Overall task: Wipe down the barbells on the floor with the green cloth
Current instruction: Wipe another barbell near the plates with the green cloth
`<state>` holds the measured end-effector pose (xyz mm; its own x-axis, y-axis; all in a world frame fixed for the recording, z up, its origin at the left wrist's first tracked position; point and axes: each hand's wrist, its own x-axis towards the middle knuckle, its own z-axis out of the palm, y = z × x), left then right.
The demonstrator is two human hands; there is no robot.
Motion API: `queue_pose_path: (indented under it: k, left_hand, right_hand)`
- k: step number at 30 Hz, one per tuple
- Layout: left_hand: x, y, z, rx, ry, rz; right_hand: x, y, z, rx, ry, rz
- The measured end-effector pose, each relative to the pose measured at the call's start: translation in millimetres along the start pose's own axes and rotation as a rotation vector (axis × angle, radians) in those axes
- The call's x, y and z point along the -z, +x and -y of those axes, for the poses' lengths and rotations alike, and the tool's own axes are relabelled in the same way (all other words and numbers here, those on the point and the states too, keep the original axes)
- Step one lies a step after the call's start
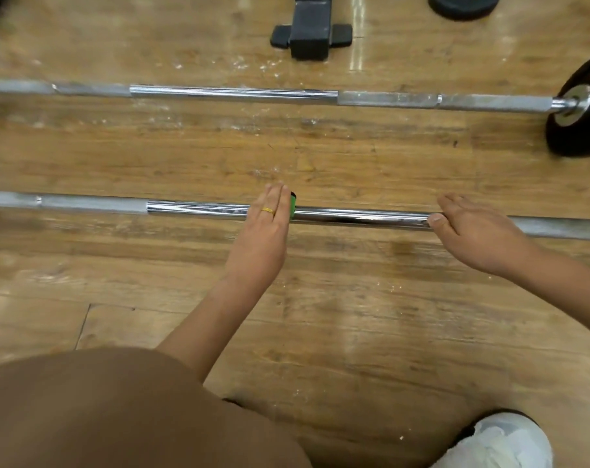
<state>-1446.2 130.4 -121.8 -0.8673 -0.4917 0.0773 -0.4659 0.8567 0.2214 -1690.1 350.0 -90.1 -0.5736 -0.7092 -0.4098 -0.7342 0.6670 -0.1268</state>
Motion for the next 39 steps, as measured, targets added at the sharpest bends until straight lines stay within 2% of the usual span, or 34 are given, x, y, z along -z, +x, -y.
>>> queue_pose_path:
  k: [6,8,12,15,18,22,28,35,39]
  left_hand:
    - [14,-5,37,0.094,-0.026,0.02]
    - [14,-7,37,0.089,-0.014,0.011]
    - [8,-9,35,0.088,0.014,-0.001]
    - [6,-13,40,0.04,0.034,0.011]
    - [10,-14,53,-0.025,0.046,0.005]
    - [9,-14,53,0.041,-0.01,-0.039]
    - [3,-11,36,-0.036,-0.06,-0.024]
    - [0,-23,27,0.128,-0.128,-0.148]
    - [-1,-27,12,0.031,-0.108,-0.095]
  right_hand:
    - [5,5,9,-0.043,0.002,0.053]
    - [5,9,25,0.043,-0.005,0.012]
    - [-5,25,85,0.328,0.001,-0.025]
    - [-16,36,122,0.419,-0.022,-0.051]
    - [-26,34,129,0.412,-0.065,-0.16]
    - [-34,32,129,0.401,-0.067,-0.237]
    - [-35,27,130,0.405,-0.068,-0.238]
    - [-41,21,128,0.411,-0.054,-0.265]
    - [-46,14,131,0.413,-0.038,-0.305]
